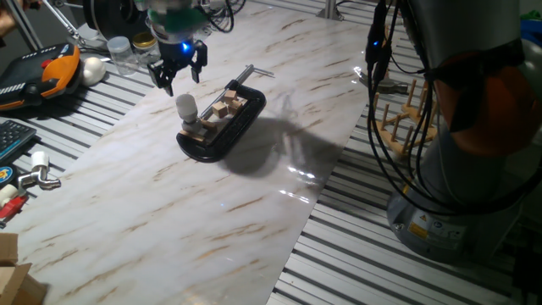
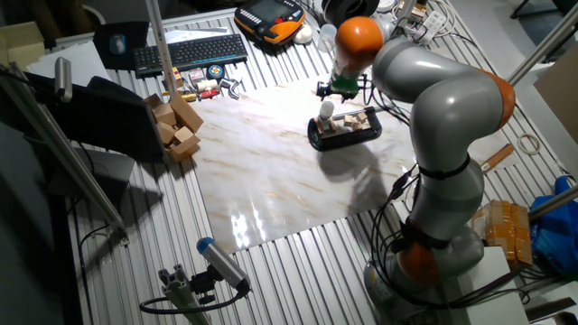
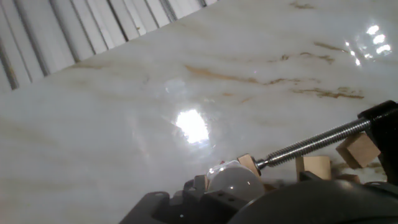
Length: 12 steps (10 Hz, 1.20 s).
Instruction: Install the light bulb by rotating it
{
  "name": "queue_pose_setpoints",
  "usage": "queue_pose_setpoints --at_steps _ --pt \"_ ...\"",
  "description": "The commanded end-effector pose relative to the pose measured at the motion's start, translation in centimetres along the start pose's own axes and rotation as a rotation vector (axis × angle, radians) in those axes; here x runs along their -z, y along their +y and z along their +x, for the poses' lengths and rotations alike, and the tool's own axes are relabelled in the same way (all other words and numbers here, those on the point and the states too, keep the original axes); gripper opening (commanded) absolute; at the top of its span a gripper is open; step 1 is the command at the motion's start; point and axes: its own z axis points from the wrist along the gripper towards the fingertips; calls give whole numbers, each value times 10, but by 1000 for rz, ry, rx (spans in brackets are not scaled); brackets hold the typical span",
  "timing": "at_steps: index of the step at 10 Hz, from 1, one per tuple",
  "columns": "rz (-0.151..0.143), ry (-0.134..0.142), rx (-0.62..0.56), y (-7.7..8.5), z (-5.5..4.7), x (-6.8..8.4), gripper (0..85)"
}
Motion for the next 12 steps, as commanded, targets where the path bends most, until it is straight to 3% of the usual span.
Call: queue_pose_setpoints --at_steps 1,4,6,7,11,12 --pt "-43 0 250 0 0 0 680" --pt "-56 28 408 0 2 1 680" --pt "-77 49 442 0 3 3 680" --pt "-81 59 457 1 3 4 510" --pt "-62 70 481 1 4 5 510" --pt "-50 63 472 1 4 8 340"
